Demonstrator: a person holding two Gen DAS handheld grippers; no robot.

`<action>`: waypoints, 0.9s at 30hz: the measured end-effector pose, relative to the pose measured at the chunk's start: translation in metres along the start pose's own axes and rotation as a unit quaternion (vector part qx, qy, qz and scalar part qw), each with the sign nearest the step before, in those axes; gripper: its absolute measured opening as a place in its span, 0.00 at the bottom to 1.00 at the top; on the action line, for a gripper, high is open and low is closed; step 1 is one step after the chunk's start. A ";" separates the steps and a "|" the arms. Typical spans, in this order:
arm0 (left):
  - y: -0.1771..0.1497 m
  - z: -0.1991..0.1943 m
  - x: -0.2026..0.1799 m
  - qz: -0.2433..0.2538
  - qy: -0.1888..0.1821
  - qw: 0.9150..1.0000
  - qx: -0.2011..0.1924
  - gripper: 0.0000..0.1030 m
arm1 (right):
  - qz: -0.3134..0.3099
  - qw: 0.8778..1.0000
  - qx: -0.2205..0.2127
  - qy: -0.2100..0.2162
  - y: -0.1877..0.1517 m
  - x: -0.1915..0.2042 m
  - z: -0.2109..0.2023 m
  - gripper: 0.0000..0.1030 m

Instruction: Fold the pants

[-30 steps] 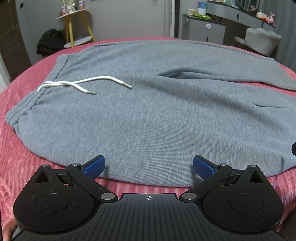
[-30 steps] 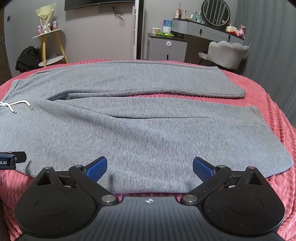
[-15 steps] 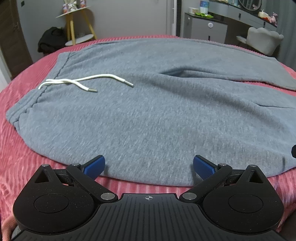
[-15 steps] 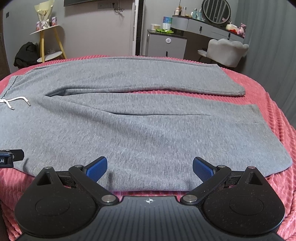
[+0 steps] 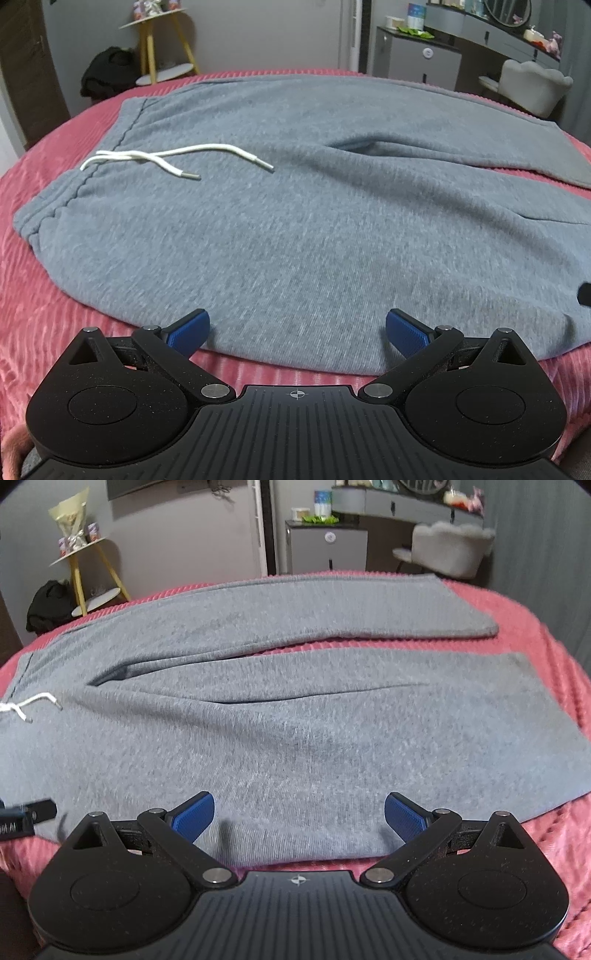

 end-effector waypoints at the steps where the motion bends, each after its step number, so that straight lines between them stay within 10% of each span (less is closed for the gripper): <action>1: 0.000 0.001 0.000 -0.001 0.000 1.000 0.001 1.00 | 0.002 1.000 0.000 -0.007 0.003 -0.001 0.005 0.96; 11: 0.048 0.002 0.047 -0.036 0.103 0.994 -0.031 1.00 | 0.022 0.995 0.084 -0.054 0.006 -0.013 0.077 0.96; 16: 0.108 0.030 0.104 -0.150 0.113 0.980 -0.061 1.00 | -0.006 0.986 0.155 -0.066 0.017 -0.009 0.093 0.96; 22: 0.096 0.080 0.149 -0.278 0.135 0.946 -0.099 1.00 | 0.069 0.996 0.061 -0.019 0.179 -0.003 0.121 0.96; 27: 0.087 0.093 0.172 -0.279 0.158 0.939 -0.122 1.00 | 0.170 0.982 0.036 -0.077 0.306 -0.017 0.229 0.74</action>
Point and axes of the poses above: each gripper's, at about its wrist camera, not at the fingertips, and z roughly the way its jaws point, x to its left, y to its top, the point moved 9 cm from there along z, roughly the way its jaws point, and after that the axes turned 15 degrees about z, right-handed, at the moved point
